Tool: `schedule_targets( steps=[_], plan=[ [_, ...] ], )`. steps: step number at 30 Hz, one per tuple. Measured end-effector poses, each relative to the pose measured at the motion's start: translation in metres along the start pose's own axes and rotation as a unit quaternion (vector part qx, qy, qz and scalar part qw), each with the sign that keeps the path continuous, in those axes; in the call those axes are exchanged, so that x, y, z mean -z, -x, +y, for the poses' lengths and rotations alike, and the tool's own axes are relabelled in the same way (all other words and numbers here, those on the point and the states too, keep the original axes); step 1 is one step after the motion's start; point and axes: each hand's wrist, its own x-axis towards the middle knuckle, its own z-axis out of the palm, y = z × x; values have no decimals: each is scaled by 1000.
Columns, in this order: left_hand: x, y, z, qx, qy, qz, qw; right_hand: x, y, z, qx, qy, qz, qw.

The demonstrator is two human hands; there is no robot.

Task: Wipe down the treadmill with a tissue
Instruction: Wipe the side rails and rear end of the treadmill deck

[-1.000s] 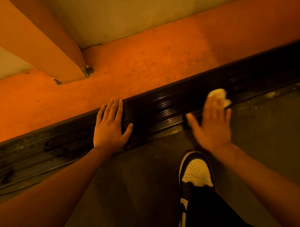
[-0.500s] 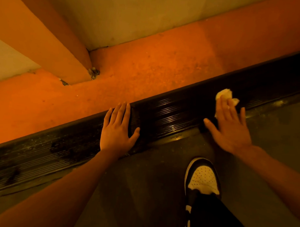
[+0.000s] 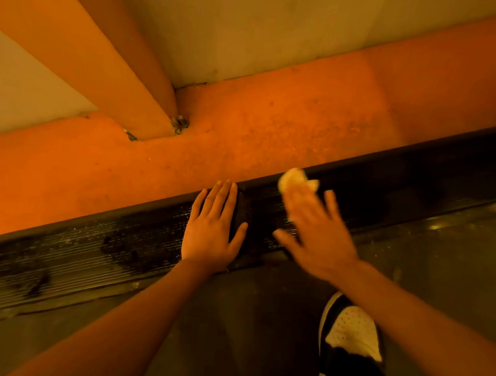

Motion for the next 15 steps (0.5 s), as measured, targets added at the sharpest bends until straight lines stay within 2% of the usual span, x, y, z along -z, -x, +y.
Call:
schedule_targets(
  steps=[4,6,7,10,13,15],
  plan=[
    [0,1,0,4,-3,-4,1000,25,-16,82,-202,-30,19,979],
    [1,0,0,6,-1,-4,1000,37,-33,86,-261,-45,3,964],
    [1,0,1,8,-1,-4,1000,41,-41,76,-265,-39,1,964],
    [2,0,2,8,5,-2,1000,35,-61,12,-163,-8,-11,986],
    [2,-1,0,8,26,-3,1000,23,-68,-66,-42,-42,-34,998],
    [2,-1,1,11,31,-10,999,20,-68,-76,10,-47,-46,998]
  ],
)
